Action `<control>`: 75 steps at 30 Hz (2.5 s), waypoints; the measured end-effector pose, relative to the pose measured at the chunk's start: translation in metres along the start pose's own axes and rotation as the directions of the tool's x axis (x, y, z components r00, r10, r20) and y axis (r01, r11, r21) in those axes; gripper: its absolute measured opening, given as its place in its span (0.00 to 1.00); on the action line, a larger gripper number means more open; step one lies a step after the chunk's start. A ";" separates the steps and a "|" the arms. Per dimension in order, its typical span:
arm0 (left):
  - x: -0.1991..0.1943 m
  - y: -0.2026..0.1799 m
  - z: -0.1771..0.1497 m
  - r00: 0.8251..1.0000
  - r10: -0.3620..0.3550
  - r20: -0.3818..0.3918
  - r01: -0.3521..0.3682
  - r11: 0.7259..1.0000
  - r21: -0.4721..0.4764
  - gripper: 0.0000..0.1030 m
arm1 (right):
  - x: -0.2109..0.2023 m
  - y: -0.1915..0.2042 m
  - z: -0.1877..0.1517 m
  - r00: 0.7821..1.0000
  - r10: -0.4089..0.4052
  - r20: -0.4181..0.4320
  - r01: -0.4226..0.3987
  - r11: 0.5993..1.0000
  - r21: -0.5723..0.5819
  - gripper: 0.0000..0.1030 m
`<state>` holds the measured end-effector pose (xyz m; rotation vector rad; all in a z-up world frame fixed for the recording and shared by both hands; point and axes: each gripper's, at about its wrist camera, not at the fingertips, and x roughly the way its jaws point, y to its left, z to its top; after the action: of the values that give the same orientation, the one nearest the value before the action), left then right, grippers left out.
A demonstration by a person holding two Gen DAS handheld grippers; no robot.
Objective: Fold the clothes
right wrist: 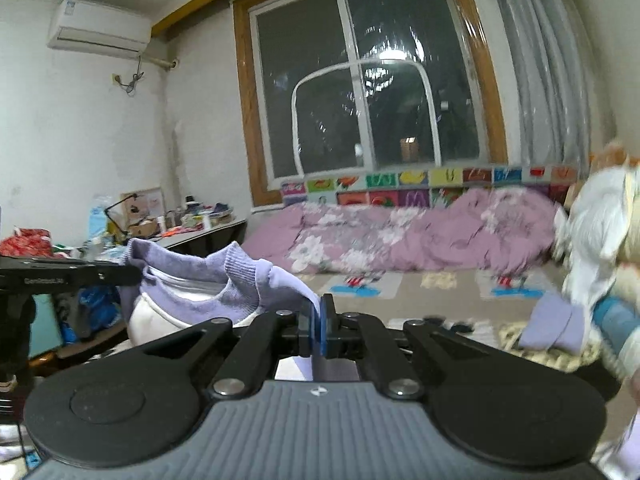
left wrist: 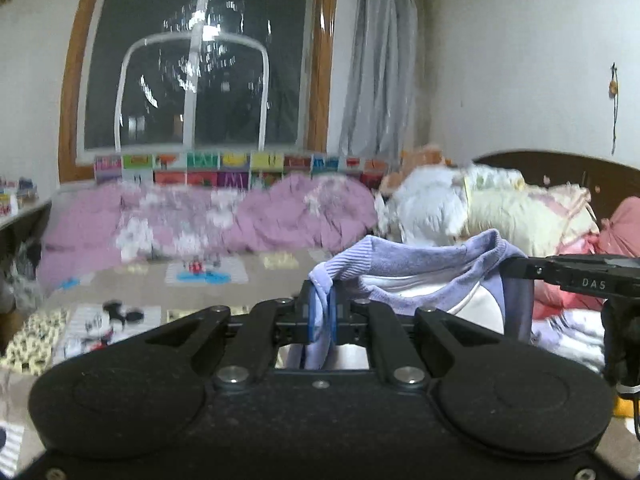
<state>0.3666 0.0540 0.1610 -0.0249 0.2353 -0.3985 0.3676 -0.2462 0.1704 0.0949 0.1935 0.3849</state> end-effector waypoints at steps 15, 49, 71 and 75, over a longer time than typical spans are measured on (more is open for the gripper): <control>-0.043 -0.028 -0.134 0.984 -0.068 -0.162 0.087 0.990 0.113 0.05 | -0.025 -0.010 -0.110 0.988 0.029 -0.152 -0.038 0.998 -0.053 0.04; -0.198 -0.149 -0.334 0.826 -0.060 -0.560 0.288 0.900 0.328 0.20 | -0.212 0.096 -0.313 0.787 0.119 -0.605 -0.252 0.958 -0.139 0.22; -0.282 -0.088 -0.228 0.978 -0.086 -0.192 -0.019 0.873 -0.488 0.99 | -0.265 0.001 -0.262 0.960 0.216 -0.175 -0.068 0.793 0.605 0.53; -0.247 -0.058 -0.235 0.981 -0.055 -0.185 -0.070 0.792 -0.607 1.00 | -0.252 -0.039 -0.290 0.985 0.104 -0.135 0.021 0.712 0.702 0.56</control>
<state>0.0694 0.1014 -0.0086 -0.6327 0.5539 -0.3014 0.0935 -0.3619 -0.0758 0.8356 0.5028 0.3464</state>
